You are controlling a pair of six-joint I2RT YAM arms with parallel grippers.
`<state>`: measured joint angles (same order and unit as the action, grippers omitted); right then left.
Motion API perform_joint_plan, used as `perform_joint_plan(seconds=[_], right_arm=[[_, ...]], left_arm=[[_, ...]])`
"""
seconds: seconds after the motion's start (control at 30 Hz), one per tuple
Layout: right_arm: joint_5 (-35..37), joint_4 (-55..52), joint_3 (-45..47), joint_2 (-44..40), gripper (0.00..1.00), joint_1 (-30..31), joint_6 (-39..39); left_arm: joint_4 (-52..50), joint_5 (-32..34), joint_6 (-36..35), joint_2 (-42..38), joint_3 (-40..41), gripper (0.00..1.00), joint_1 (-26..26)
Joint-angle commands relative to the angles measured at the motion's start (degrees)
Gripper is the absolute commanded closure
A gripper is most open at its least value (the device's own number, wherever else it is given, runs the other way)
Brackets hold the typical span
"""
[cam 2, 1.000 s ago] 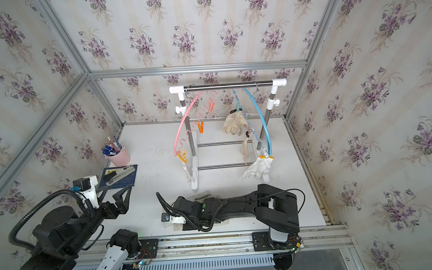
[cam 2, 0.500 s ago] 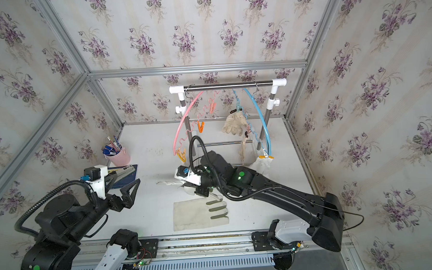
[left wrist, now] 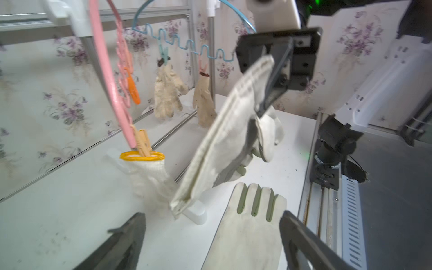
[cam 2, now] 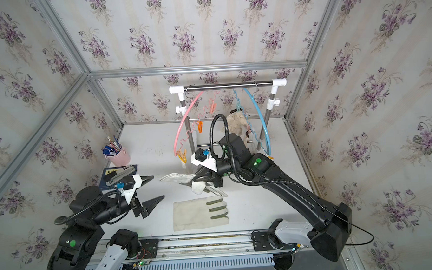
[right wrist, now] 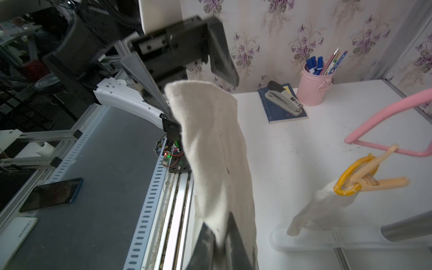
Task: Clip the gloves onto a hanger to dry
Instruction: Pick up the glove from the center of the board.
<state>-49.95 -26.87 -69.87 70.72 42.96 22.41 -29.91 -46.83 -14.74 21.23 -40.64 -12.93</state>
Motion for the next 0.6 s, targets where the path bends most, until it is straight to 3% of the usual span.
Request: perform_joint_plan(seconds=[0.0,0.17,0.3,0.57], right_arm=[[-8.6,0.6,-2.0,0.1,1.0,-0.2,-0.9],[-10.6,1.9,-2.7,-1.3,1.0,-0.8,-1.9],[-13.2,4.8,-2.3,-2.1,1.0,-0.9,-4.5],[-14.6,8.3,-1.5,-2.6,1.0,-0.8,-7.0]], left_arm=[[12.8,-8.8,2.6,-0.5,2.1,0.14,0.0],[16.7,-9.4,6.5,-2.7,4.1,0.21,0.1],[25.5,-10.0,14.5,-4.5,8.0,0.3,0.1],[36.5,-7.4,22.5,-5.1,12.2,0.31,0.0]])
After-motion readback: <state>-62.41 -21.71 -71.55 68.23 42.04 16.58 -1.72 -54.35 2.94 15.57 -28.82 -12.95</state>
